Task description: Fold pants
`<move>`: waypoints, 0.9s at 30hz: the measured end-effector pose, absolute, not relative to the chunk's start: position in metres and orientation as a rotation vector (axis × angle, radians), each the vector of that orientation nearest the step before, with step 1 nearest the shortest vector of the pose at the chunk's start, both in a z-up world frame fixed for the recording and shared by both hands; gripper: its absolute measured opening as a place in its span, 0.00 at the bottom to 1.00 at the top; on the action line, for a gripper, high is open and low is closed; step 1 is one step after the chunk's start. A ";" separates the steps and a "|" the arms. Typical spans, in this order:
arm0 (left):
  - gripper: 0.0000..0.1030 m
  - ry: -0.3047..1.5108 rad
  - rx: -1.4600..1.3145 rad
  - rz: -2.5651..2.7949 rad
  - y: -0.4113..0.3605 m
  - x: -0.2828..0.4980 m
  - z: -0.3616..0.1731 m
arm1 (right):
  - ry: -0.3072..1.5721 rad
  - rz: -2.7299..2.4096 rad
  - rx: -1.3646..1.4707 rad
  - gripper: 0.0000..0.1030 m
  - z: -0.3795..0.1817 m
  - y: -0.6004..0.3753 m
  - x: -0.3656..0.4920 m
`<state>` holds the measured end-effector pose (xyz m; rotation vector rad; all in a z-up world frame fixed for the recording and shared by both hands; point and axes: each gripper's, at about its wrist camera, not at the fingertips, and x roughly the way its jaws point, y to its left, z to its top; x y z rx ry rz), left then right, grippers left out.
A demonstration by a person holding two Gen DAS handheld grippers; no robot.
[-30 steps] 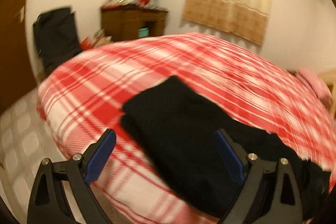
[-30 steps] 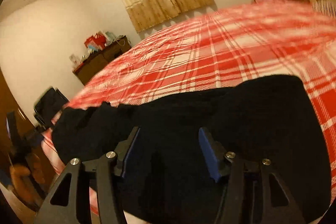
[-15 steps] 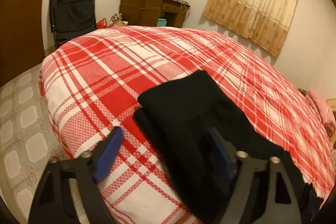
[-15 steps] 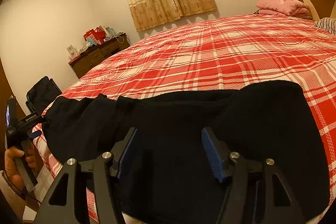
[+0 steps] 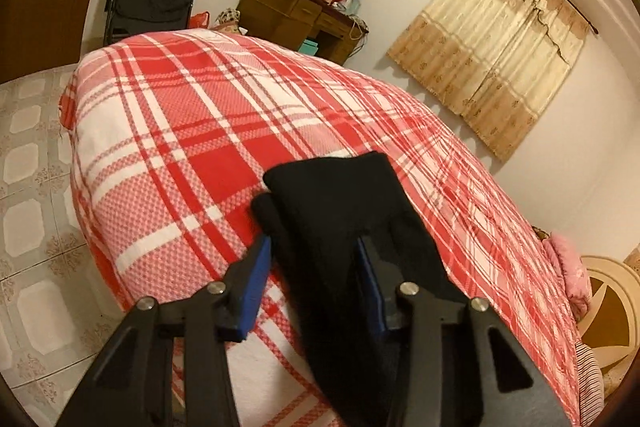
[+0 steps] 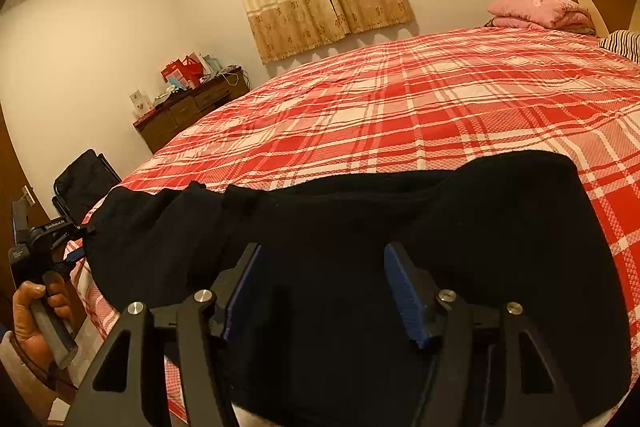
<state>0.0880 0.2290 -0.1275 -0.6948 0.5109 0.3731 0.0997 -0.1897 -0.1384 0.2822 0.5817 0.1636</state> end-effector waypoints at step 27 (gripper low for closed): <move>0.10 0.413 -0.100 -0.213 0.026 0.080 -0.035 | 0.615 0.296 0.576 0.63 -0.103 -0.256 0.094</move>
